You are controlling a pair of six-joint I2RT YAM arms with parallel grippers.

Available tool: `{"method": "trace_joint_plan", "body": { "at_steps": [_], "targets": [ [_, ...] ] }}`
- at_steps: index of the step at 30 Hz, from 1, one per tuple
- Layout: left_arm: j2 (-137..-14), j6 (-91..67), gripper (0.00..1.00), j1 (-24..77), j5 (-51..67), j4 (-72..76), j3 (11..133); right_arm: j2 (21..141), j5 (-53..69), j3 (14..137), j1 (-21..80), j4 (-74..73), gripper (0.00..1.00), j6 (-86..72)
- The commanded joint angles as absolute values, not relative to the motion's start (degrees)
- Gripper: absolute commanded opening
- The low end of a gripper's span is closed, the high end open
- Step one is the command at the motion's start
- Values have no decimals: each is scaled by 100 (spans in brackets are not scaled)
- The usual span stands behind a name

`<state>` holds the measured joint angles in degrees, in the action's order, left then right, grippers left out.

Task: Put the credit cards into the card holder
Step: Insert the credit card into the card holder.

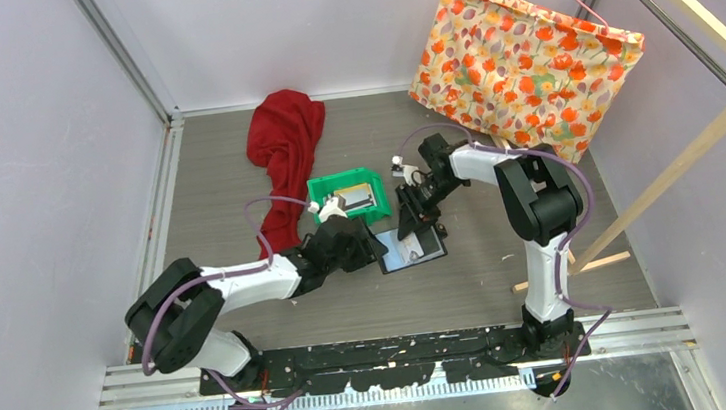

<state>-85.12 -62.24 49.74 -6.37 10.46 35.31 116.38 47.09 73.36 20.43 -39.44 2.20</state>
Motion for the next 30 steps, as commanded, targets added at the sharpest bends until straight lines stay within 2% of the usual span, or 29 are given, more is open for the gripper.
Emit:
{"method": "trace_joint_plan", "body": {
  "at_steps": [1,12,30],
  "targets": [
    [-8039,-6054,52,4948,-764,847,3453,11279,3837,7519,2152,-4148,41,439],
    [-7950,-5996,52,4948,-690,816,3460,11026,3156,7501,2335,-4310,53,404],
    [-7979,-5968,52,4948,-565,926,3466,10675,3052,7466,2322,-4362,58,486]
  ]
}}
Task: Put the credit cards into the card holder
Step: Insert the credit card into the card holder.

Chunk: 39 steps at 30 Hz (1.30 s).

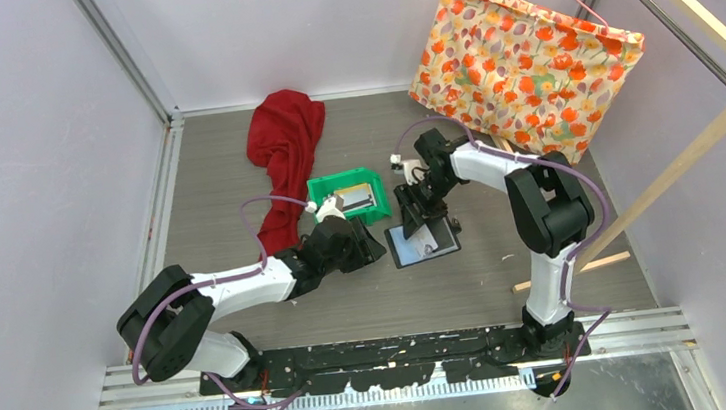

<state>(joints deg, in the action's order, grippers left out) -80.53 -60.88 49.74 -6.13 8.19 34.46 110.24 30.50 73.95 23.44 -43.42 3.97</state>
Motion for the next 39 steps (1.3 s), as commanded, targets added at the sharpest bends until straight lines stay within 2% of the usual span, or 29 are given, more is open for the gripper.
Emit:
{"method": "trace_joint_plan", "body": {
  "at_steps": [1,10,39],
  "targets": [
    [-7973,-5969,52,4948,-563,938,3463,10683,3152,7456,2289,-4348,59,457],
    [-7904,-5972,52,4948,-532,1045,3379,10657,3627,7401,2072,-4378,61,472],
    [-8308,-5977,52,4948,-221,1403,3471,10415,3289,7035,1998,-4600,61,646]
  ]
}}
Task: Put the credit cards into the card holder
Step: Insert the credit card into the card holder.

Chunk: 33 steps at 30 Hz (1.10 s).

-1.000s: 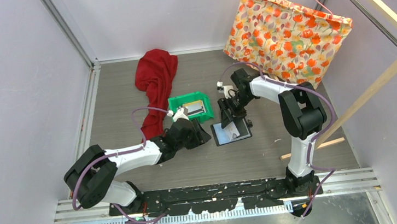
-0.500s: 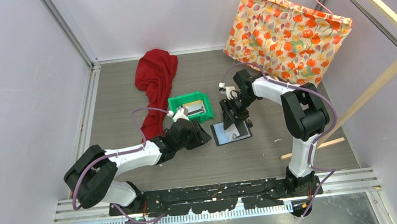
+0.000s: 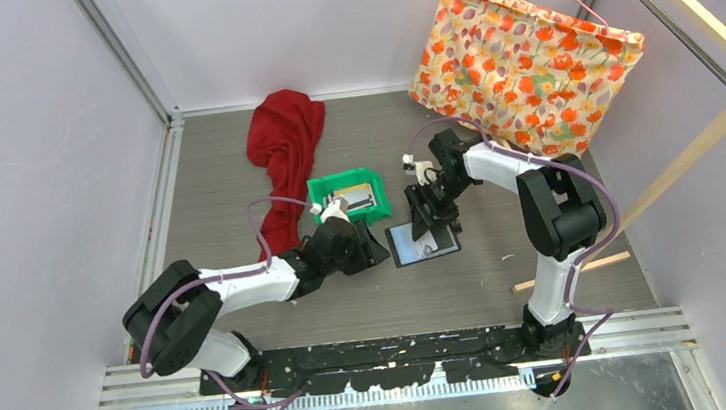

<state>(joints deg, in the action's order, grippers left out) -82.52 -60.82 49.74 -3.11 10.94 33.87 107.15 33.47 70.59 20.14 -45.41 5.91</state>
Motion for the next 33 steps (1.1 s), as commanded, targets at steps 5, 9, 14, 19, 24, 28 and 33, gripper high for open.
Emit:
{"method": "trace_joint_plan", "body": {
  "at_steps": [5,9,14,19,24,28,33],
  "targets": [
    [-8639,-5993,51,4955,-53,1559,3572,10547,3305,7056,2127,-4610,59,606],
    [-8898,-6020,49,4948,129,1647,3662,10622,3301,7122,2251,-4624,55,582],
    [-9004,-6004,46,4949,158,1661,3683,10802,3437,7239,2420,-4663,54,524],
    [-9018,-6012,45,4948,156,1661,3661,10890,3464,7343,2430,-4784,54,615],
    [-8974,-6043,42,4948,100,1592,3616,10579,2931,7279,2403,-4832,55,862],
    [-9010,-6042,41,4948,108,1591,3636,10619,2943,7245,2412,-4844,55,888],
    [-9107,-6031,40,4941,195,1649,3700,10866,3122,7302,2529,-4918,55,879]
  ]
}}
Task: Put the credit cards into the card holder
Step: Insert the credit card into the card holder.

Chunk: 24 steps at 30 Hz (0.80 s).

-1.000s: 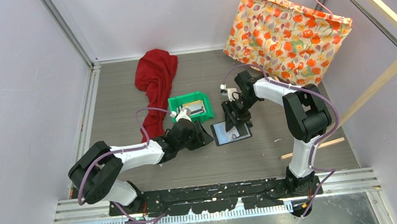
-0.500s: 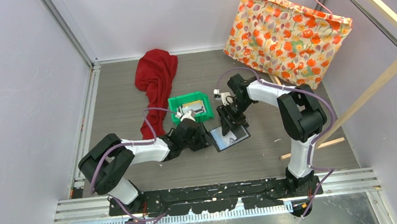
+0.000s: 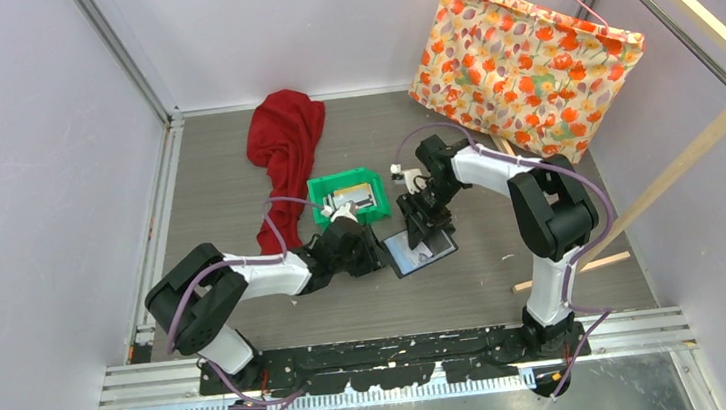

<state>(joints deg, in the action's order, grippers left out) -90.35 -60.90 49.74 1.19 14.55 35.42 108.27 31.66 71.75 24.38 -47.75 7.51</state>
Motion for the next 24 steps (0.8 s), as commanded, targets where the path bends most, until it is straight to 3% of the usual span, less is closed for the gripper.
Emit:
{"method": "trace_joint_plan", "body": {
  "at_steps": [1,10,17,24],
  "targets": [
    [-9125,-6037,40,4944,212,1672,3700,10916,3161,7325,2565,-4936,55,879],
    [-9158,-6074,40,4939,255,1788,3647,11253,4274,7503,2656,-5021,55,810],
    [-9063,-6082,41,4939,217,1844,3577,11264,4446,7516,2561,-4959,55,859],
    [-8130,-5757,46,4922,-225,1682,3324,10690,5298,7604,2169,-5583,55,2147]
  ]
}}
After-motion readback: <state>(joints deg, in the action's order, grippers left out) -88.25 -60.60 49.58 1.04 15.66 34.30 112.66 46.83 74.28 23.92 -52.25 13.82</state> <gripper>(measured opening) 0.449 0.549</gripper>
